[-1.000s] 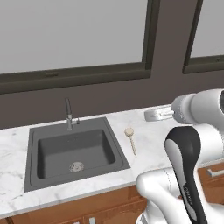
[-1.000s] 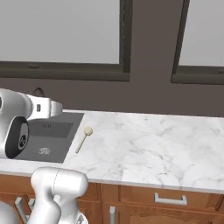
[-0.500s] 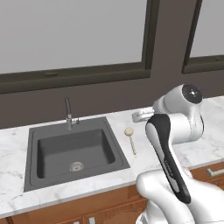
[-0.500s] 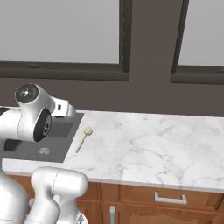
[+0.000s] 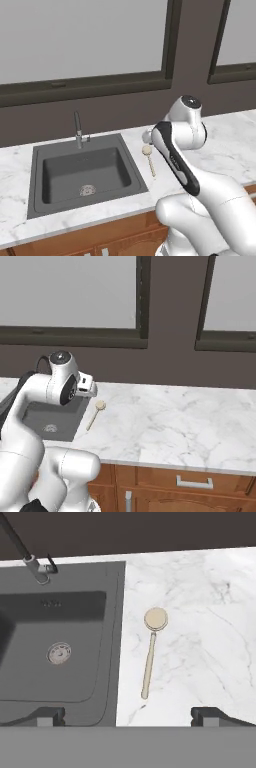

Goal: Grab the spray bottle from the cabinet, then place it next to the cutting board for sanitizing. Then grab the dish brush from the countertop next to the sink and place it next to the cutting board.

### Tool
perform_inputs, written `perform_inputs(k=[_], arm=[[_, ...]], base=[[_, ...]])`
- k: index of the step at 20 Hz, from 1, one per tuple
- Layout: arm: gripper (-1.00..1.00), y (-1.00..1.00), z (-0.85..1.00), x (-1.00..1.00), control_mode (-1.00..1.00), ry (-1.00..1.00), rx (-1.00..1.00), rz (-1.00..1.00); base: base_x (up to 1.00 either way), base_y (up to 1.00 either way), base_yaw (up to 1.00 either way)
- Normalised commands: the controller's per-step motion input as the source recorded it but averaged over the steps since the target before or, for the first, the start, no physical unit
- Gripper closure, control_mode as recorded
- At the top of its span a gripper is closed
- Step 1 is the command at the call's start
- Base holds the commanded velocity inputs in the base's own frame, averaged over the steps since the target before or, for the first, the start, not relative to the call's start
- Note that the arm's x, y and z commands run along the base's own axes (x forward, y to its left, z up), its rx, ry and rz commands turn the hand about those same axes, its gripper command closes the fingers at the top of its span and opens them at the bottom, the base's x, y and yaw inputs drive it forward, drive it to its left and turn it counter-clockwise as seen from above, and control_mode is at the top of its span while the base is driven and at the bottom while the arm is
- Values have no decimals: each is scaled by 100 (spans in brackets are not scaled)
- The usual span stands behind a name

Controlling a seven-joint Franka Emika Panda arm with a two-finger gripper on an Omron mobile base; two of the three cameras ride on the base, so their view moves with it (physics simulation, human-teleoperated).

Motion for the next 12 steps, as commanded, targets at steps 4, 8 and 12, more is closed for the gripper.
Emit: perform_inputs(k=[4, 8, 12], arm=[[-100, 0, -56, 48, -100, 17, 0, 0], [-100, 0, -42, 41, -100, 12, -1, 0], [-100, 0, -29, 24, -100, 8, -2, -1]], base=[[0, 0, 0], [0, 0, 0], [0, 0, 0]])
